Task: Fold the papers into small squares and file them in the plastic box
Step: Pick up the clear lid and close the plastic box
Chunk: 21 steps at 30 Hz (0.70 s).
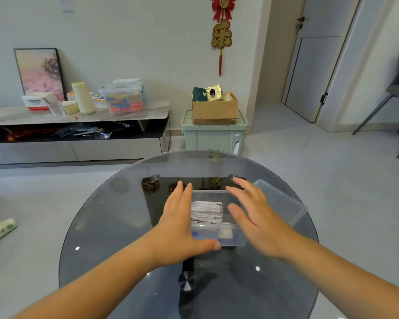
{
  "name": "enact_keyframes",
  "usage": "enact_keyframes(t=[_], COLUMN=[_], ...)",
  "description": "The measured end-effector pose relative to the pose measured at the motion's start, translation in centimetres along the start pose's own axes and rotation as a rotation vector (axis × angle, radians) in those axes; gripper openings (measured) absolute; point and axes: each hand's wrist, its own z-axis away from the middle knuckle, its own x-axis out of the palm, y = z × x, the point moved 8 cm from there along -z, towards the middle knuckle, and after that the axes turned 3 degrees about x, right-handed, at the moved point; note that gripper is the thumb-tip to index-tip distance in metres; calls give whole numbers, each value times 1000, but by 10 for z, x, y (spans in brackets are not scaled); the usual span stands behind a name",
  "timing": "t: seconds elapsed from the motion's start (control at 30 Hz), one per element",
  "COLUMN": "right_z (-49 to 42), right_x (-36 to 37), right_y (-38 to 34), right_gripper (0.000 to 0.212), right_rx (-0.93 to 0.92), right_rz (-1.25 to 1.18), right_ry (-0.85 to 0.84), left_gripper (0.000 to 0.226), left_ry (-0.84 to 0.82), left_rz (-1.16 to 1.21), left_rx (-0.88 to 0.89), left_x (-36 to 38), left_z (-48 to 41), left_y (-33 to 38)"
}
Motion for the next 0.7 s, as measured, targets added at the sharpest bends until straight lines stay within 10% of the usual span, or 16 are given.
enact_keyframes(t=[0.23, 0.4, 0.7], right_z=[21, 25, 41], right_x=[-27, -54, -58], right_y=[14, 35, 122], right_gripper=[40, 29, 51], right_rx=[232, 408, 888], right_rz=[-263, -341, -542], right_ry=[153, 291, 321], left_gripper=[126, 74, 76], left_ry=[73, 179, -246], left_rz=[255, 141, 54], left_rx=[-107, 6, -177], left_x=[-5, -28, 1], left_z=[1, -18, -157], left_y=[-5, 44, 74])
